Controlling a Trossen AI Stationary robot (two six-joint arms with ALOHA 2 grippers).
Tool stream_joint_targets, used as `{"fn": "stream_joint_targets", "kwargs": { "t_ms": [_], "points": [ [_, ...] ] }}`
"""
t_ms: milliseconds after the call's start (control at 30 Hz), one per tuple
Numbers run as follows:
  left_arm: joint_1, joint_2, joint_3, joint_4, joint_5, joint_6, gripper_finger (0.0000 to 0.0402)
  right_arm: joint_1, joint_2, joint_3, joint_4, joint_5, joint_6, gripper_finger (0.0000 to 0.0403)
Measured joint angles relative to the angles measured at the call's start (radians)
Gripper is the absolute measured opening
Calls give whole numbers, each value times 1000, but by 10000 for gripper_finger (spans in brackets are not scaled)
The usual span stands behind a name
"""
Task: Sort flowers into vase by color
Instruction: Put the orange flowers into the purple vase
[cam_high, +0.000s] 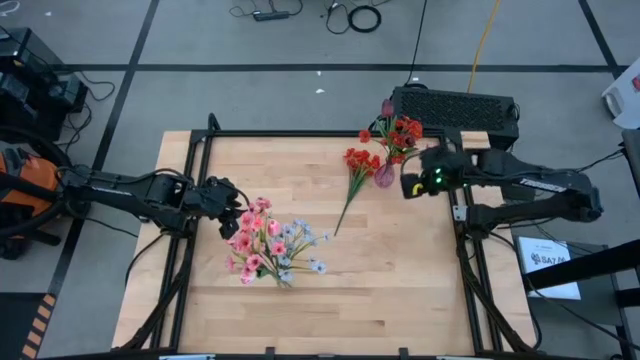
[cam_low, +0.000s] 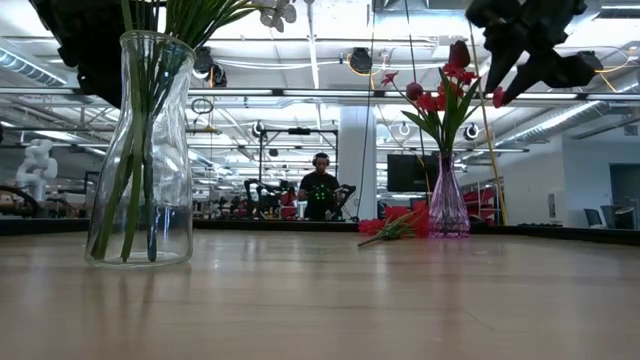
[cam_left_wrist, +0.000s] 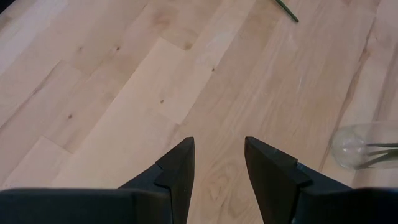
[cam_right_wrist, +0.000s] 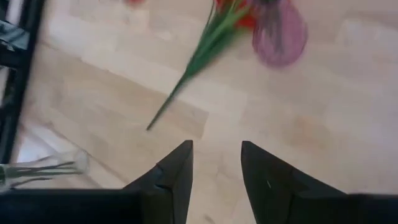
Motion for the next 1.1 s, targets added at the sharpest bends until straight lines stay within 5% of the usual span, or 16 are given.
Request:
{"fn": "stream_joint_targets", "kwargs": {
  "t_ms": [467,1100],
  "points": [
    [0,0,0,-6,32,5,148,278,345,-1,207,68,400,73],
    [0,0,0,-9,32,85,148,174,816,312,303,209,320,1]
  ]
}}
